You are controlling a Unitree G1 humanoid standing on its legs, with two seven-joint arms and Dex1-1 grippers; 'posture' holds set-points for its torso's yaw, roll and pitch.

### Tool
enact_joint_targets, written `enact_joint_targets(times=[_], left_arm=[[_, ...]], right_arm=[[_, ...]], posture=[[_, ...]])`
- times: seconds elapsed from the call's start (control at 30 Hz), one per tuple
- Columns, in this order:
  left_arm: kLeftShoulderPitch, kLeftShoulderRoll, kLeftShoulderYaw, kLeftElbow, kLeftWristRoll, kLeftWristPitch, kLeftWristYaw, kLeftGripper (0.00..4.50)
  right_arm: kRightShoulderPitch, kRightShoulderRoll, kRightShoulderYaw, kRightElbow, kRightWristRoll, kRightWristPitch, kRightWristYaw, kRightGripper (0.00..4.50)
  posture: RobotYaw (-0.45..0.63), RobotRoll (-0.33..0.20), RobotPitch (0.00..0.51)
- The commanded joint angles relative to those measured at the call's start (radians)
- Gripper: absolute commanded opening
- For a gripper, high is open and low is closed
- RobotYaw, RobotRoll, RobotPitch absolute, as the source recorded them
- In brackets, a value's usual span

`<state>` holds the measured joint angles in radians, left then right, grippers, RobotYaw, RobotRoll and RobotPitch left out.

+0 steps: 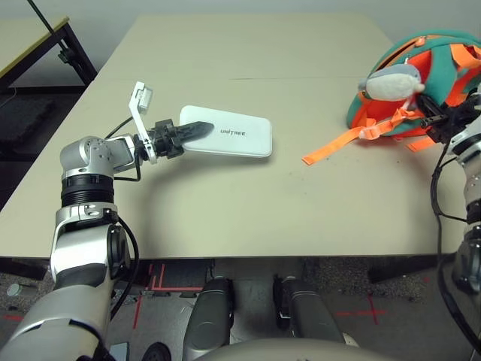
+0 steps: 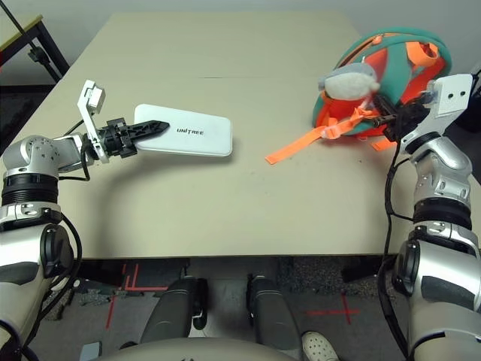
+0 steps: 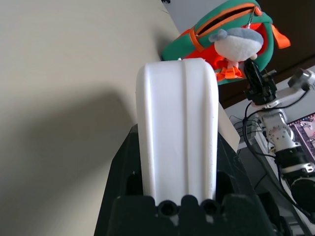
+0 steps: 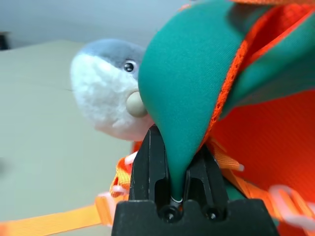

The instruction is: Put the pencil case into the backpack and zip it.

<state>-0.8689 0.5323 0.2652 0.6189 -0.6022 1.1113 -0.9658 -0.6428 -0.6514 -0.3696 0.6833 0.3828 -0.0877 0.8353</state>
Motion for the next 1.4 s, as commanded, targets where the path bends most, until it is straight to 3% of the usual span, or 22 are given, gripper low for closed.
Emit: enact_joint_targets(times=[0.03, 0.43, 0.73, 0.8, 0.97, 1.13, 1.27, 1.4], left_arm=[[-0.033, 0.005, -0.002, 0.022, -0.005, -0.026, -0.015, 1.34], [-0.091, 0.063, -0.015, 0.129, 0.031, -0.107, -0.041, 1.34], [-0.151, 0.103, -0.039, 0.215, 0.072, -0.166, -0.084, 1.34], [-0.181, 0.110, -0.035, 0.225, 0.070, -0.197, -0.111, 1.34], [-0.240, 0.124, -0.063, 0.200, 0.071, -0.211, -0.211, 1.34], [-0.334, 0.140, -0.109, 0.127, 0.061, -0.215, -0.351, 1.34], [-0.377, 0.118, -0.185, 0.080, 0.113, -0.326, -0.423, 1.34], [-0.389, 0.086, -0.309, 0.096, 0.240, -0.524, -0.460, 1.34]], right_arm=[[0.015, 0.012, 0.019, -0.151, 0.052, 0.035, 0.062, 0.02], [0.087, -0.005, 0.009, -0.526, 0.228, 0.289, 0.145, 0.02], [0.150, -0.080, 0.021, -0.722, 0.322, 0.460, 0.247, 0.02], [0.213, -0.110, 0.022, -0.768, 0.339, 0.506, 0.281, 0.02], [0.355, -0.159, 0.013, -0.777, 0.348, 0.560, 0.330, 0.02], [0.399, -0.181, 0.011, -0.759, 0.331, 0.555, 0.326, 0.02], [0.397, -0.175, 0.021, -0.751, 0.319, 0.544, 0.313, 0.02], [0.396, -0.167, 0.026, -0.756, 0.315, 0.542, 0.305, 0.02]], posture=[[0.09, 0.000, 0.086], [0.09, 0.000, 0.083], [0.09, 0.000, 0.090], [0.09, 0.000, 0.091], [0.09, 0.000, 0.092], [0.08, 0.000, 0.090], [0.08, 0.000, 0.082], [0.08, 0.000, 0.075]])
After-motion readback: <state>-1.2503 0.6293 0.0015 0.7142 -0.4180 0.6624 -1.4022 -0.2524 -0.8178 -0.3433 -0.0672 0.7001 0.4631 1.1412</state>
